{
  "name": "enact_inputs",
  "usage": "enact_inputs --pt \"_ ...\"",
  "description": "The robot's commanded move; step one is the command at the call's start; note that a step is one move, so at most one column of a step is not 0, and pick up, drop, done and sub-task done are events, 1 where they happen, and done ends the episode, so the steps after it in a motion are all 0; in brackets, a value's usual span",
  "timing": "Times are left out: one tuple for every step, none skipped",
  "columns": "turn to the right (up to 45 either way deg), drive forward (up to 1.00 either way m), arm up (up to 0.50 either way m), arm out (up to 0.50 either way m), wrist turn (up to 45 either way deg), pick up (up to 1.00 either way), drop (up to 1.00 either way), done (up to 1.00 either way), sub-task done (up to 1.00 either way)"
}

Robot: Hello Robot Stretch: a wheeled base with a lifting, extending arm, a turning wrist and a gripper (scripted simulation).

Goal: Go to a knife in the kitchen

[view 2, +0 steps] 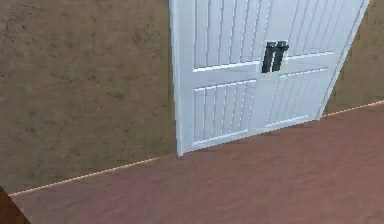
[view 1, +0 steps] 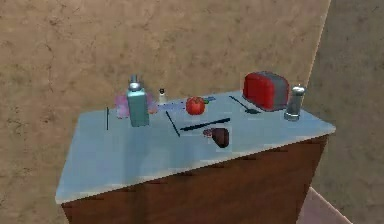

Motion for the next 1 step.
enact_inputs --pt "0.0 1.00 0.00 0.00 0.0 0.00 0.00 0.00 0.00"
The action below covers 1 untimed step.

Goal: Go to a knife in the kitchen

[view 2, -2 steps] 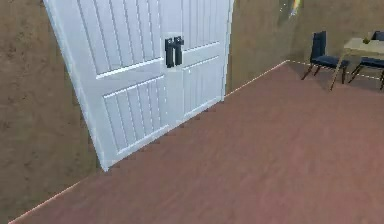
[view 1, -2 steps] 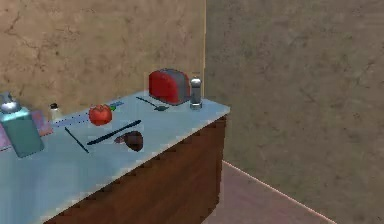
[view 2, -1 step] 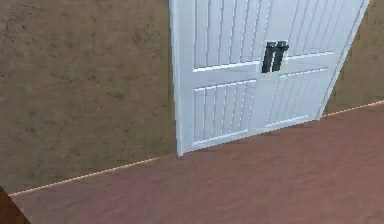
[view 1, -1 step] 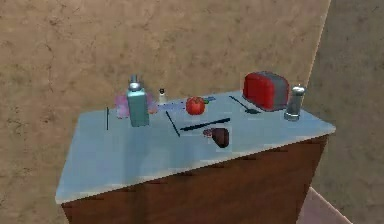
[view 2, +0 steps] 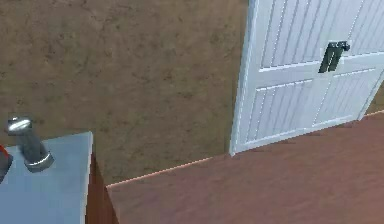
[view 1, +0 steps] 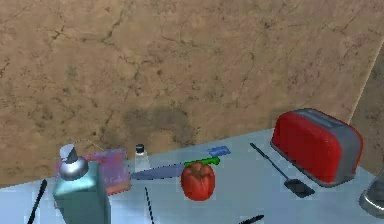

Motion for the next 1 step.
enact_inputs --pt "0.0 0.00 0.00 0.00 0.0 0.00 0.00 1.00 0.00"
